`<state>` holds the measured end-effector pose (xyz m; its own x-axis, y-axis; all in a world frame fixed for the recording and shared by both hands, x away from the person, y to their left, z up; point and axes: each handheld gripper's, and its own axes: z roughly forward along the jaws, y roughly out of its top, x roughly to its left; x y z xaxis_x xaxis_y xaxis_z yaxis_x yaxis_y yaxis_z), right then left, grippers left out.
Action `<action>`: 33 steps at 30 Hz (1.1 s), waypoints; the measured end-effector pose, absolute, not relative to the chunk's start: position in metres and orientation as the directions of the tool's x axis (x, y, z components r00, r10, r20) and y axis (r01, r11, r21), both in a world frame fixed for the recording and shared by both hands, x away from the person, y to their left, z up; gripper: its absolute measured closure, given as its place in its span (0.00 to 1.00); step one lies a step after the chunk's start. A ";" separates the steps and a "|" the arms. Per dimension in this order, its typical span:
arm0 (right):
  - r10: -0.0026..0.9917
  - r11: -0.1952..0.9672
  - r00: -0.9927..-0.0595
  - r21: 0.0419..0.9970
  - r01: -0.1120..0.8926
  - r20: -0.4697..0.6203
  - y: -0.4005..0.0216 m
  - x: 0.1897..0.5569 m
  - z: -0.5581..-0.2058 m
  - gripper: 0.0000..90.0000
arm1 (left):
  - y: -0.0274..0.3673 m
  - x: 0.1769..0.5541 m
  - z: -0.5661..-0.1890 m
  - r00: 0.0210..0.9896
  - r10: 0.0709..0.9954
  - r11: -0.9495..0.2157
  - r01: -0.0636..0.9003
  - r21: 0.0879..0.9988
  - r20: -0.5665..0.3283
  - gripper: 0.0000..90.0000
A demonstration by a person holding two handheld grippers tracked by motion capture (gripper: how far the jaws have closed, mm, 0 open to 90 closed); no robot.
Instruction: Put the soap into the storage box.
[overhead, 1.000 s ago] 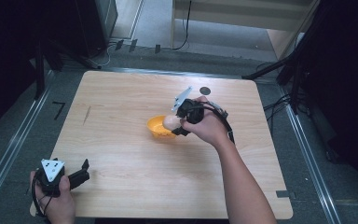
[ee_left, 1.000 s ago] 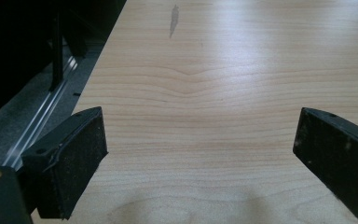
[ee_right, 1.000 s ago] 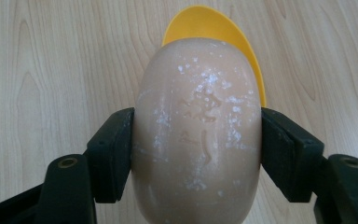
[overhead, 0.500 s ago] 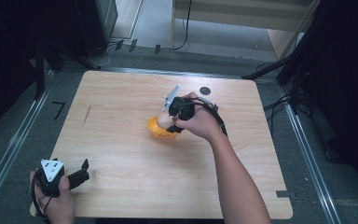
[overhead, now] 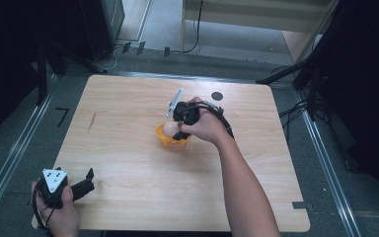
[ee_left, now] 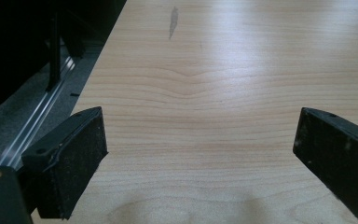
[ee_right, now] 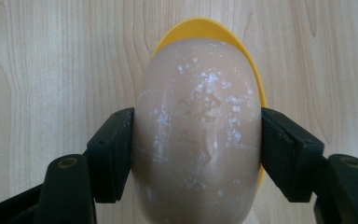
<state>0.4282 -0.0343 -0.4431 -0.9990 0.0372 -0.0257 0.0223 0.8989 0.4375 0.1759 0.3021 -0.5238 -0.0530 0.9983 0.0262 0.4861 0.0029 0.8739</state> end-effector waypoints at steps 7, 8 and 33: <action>0.032 0.914 -1.000 0.405 0.029 0.000 -0.031 0.434 -0.448 0.37 | 0.302 0.176 -0.524 -0.055 0.998 0.005 0.487 0.873 0.025 0.03; 0.028 0.916 -1.000 0.401 0.026 0.001 -0.031 0.435 -0.448 0.37 | 0.302 0.176 -0.524 -0.055 0.998 0.005 0.487 0.873 0.024 0.03; 0.085 0.922 -0.996 0.375 0.093 0.039 -0.033 0.440 -0.448 0.36 | 0.303 0.176 -0.524 -0.057 0.998 0.012 0.488 0.873 0.018 0.03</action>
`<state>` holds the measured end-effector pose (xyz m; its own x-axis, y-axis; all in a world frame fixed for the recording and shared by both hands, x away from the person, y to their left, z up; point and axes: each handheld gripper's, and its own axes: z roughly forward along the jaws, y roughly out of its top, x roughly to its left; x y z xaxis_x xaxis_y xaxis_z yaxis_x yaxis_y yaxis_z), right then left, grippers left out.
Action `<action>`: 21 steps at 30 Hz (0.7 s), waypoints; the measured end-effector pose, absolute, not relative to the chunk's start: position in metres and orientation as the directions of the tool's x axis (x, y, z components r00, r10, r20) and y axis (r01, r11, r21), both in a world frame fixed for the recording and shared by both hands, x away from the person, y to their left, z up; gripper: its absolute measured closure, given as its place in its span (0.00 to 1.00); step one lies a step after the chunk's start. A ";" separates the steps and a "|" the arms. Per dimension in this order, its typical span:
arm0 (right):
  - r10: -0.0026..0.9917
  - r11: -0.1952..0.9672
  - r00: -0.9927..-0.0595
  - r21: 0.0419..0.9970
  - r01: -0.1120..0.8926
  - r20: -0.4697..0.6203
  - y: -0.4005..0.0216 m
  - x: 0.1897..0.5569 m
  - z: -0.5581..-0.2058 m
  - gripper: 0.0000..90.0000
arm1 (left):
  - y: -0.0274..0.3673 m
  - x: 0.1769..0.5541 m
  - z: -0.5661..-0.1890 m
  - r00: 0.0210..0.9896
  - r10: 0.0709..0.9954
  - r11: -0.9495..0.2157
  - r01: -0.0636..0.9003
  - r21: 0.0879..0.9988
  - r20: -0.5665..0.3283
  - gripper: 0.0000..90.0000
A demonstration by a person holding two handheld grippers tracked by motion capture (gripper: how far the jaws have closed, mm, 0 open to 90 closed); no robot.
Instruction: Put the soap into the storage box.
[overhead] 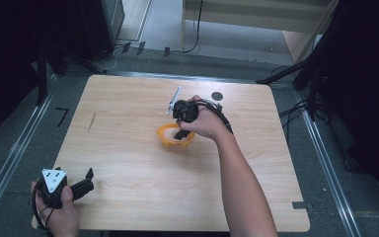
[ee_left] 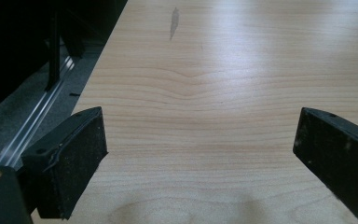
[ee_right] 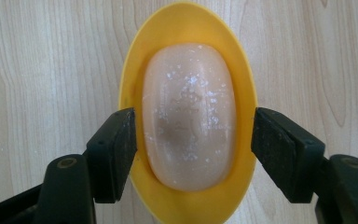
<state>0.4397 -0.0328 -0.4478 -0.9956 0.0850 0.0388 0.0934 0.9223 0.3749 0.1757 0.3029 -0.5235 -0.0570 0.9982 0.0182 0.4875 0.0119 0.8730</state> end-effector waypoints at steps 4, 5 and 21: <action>0.103 0.903 -0.994 0.416 0.108 0.034 -0.038 0.438 -0.444 0.36 | 0.303 0.176 -0.524 -0.057 0.998 0.010 0.487 0.873 0.021 0.03; 0.109 0.901 -0.993 0.420 0.113 0.034 -0.040 0.438 -0.443 0.36 | 0.303 0.176 -0.524 -0.058 0.998 0.009 0.487 0.873 0.021 0.03; 0.233 0.843 -0.971 0.485 0.230 0.055 -0.086 0.422 -0.436 0.36 | 0.302 0.176 -0.524 -0.059 0.998 0.005 0.491 0.871 0.028 0.03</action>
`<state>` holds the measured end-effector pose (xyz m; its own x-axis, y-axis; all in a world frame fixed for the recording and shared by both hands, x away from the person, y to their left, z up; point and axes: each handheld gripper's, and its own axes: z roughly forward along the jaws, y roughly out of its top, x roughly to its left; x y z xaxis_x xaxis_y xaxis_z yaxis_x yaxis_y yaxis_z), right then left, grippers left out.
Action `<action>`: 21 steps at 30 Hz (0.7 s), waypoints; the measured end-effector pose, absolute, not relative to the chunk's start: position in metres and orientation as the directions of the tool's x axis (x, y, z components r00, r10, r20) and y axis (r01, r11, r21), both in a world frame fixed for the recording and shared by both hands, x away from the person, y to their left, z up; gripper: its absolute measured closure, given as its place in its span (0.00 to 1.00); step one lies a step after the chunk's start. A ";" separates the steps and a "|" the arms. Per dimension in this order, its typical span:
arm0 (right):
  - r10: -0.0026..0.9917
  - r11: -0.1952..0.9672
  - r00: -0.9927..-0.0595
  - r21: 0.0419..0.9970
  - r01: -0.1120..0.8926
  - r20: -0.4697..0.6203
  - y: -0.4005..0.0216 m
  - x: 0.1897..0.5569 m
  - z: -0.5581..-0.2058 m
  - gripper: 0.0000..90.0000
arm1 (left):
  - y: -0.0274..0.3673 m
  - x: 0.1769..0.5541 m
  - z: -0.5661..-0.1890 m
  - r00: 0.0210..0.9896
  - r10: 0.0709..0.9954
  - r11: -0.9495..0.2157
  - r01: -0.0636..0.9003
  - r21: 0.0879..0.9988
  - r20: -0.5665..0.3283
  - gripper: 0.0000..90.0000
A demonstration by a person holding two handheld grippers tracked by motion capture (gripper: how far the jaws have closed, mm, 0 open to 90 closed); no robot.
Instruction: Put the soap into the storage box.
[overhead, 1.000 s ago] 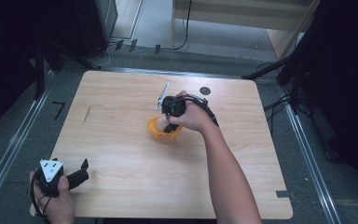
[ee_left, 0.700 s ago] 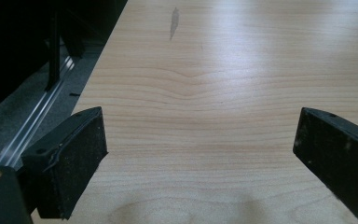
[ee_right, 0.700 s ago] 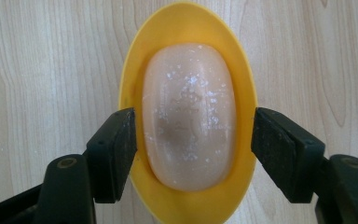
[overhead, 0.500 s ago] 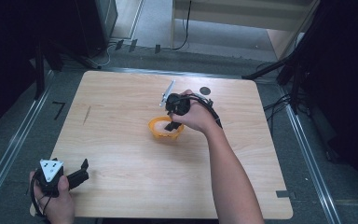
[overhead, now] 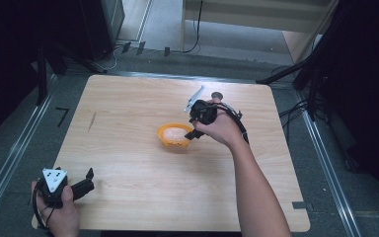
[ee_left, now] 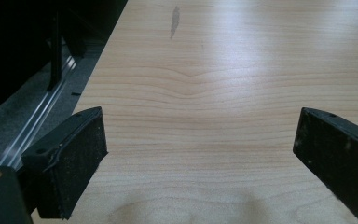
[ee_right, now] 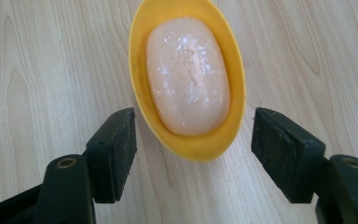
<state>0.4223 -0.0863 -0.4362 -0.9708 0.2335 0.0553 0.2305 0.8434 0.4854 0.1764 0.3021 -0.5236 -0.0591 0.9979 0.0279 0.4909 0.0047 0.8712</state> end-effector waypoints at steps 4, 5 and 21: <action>0.253 0.833 -0.966 0.495 0.247 0.056 -0.096 0.417 -0.439 0.36 | 0.302 0.177 -0.524 -0.059 0.998 0.003 0.491 0.871 0.030 0.03; 0.259 0.829 -0.964 0.498 0.254 0.060 -0.099 0.415 -0.440 0.36 | 0.302 0.177 -0.524 -0.058 0.998 0.002 0.490 0.872 0.030 0.03; 0.324 0.784 -0.944 0.541 0.306 0.064 -0.139 0.395 -0.447 0.35 | 0.301 0.177 -0.524 -0.049 0.998 -0.015 0.494 0.869 0.045 0.03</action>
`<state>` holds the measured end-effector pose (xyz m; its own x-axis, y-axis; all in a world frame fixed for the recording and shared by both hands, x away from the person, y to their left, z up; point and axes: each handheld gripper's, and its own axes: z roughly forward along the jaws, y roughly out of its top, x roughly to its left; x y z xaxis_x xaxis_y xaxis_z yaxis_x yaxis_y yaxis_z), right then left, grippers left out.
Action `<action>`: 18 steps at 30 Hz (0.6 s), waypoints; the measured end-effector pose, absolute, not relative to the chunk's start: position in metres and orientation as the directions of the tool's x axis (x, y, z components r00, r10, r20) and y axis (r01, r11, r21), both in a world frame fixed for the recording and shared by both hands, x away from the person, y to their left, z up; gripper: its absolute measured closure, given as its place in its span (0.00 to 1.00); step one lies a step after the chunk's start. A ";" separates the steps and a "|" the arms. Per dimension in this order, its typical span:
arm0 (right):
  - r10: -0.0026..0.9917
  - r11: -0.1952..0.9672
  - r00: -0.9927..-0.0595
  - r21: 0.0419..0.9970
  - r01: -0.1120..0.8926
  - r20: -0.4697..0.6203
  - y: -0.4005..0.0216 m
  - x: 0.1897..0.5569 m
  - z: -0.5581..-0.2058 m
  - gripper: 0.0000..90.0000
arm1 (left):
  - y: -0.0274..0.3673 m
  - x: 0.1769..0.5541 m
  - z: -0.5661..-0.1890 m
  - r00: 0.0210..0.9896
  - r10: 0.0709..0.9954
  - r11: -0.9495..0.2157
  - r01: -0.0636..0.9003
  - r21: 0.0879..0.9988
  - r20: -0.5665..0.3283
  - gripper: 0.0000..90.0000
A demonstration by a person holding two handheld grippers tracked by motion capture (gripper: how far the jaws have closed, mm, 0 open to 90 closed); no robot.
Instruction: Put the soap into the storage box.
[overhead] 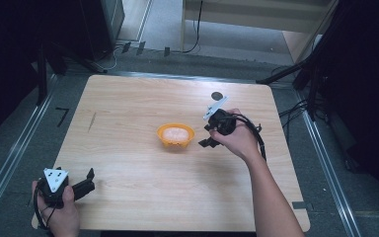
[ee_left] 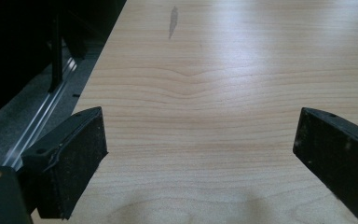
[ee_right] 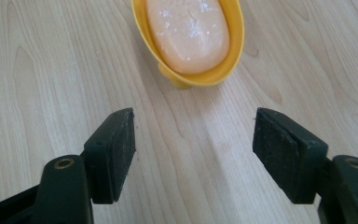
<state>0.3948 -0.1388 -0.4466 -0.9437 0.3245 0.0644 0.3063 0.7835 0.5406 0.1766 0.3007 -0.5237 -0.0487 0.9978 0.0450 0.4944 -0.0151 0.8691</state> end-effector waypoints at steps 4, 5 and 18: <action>0.352 0.768 -0.934 0.549 0.329 0.067 -0.145 0.389 -0.450 0.34 | 0.301 0.177 -0.524 -0.049 0.998 -0.016 0.494 0.869 0.046 0.03; 0.355 0.769 -0.933 0.546 0.331 0.066 -0.146 0.388 -0.451 0.34 | 0.301 0.177 -0.524 -0.049 0.998 -0.016 0.494 0.869 0.047 0.03; 0.426 0.709 -0.901 0.588 0.390 0.083 -0.170 0.372 -0.454 0.32 | 0.300 0.177 -0.524 -0.052 0.998 -0.015 0.495 0.869 0.048 0.04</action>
<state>0.3718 -0.1698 -0.4539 -0.9009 0.4261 0.0830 0.3896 0.7091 0.5877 0.1769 0.3001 -0.5238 -0.0522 0.9975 0.0475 0.4952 -0.0155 0.8686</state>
